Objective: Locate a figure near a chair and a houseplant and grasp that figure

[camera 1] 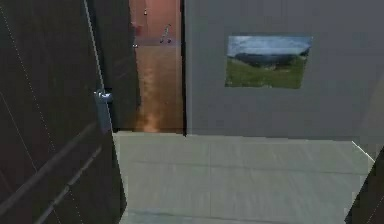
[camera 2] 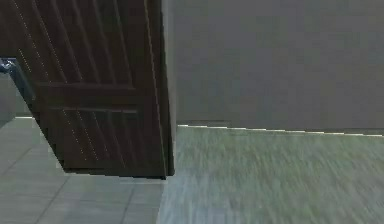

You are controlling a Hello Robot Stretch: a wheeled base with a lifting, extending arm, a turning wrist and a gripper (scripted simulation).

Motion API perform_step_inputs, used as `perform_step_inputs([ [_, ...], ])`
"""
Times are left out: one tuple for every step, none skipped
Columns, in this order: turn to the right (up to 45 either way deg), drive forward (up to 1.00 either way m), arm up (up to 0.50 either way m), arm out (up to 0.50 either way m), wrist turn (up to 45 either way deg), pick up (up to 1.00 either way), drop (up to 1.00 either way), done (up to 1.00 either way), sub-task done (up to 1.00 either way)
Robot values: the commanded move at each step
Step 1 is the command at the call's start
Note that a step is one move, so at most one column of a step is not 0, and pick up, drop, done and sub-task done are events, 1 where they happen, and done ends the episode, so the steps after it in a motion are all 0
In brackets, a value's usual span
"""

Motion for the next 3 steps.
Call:
perform_step_inputs([
  [0.0,1.00,0.00,0.00,0.0,0.00,0.00,0.00,0.00],
  [0.0,0.35,0.00,0.00,0.0,0.00,0.00,0.00,0.00],
  [-18.0,0.00,0.00,0.00,0.0,0.00,0.00,0.00,0.00],
])
